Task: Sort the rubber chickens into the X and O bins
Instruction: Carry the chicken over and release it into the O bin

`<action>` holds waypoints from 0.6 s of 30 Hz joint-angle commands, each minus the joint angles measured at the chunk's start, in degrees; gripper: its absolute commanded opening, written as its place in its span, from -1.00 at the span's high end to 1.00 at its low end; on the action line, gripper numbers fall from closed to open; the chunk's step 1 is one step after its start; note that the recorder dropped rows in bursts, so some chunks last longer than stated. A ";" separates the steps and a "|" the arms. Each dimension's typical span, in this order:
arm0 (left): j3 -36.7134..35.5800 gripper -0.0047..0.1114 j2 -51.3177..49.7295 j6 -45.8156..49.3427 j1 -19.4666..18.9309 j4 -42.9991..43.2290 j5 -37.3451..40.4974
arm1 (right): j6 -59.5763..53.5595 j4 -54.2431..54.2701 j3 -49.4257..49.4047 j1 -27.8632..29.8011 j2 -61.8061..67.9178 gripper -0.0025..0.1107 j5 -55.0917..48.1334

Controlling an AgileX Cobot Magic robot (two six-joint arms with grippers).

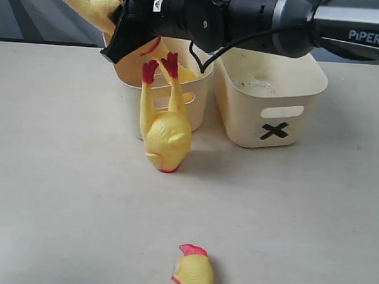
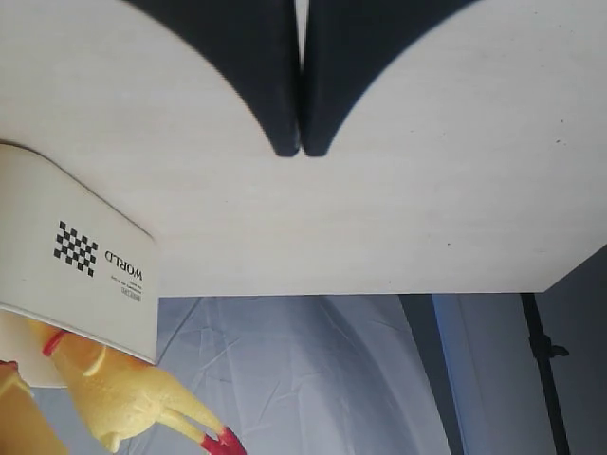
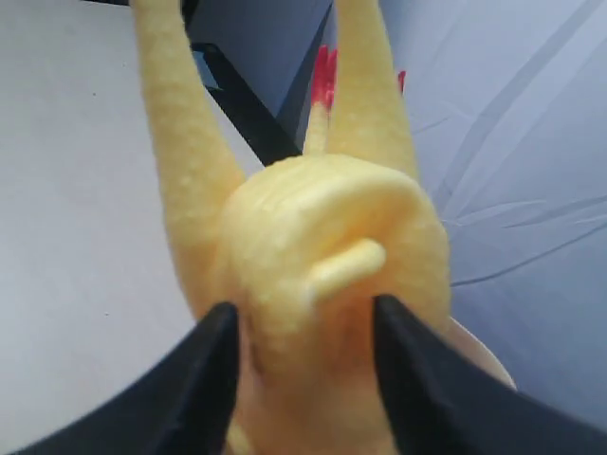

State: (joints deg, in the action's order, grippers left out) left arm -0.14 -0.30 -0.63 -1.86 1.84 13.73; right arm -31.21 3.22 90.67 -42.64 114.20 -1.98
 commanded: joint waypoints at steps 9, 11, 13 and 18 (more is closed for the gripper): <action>0.14 0.92 0.30 -0.23 0.20 0.06 0.00 | -0.12 2.47 0.00 -5.45 -3.17 0.20 3.31; 0.14 0.92 0.30 -0.23 0.20 0.06 0.00 | -0.12 1.69 0.00 -6.43 -4.94 0.17 1.98; 0.14 0.92 0.30 -0.23 0.20 0.06 0.00 | -0.12 0.87 0.00 -7.06 -6.58 0.13 0.14; 0.14 0.92 0.30 -0.23 0.20 0.06 0.00 | -0.12 0.32 0.00 -7.29 -11.90 0.09 -14.83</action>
State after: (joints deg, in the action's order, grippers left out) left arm -0.14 -0.30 -0.63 -1.86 1.84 13.73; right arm -31.18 4.12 90.67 -49.91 105.16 -8.34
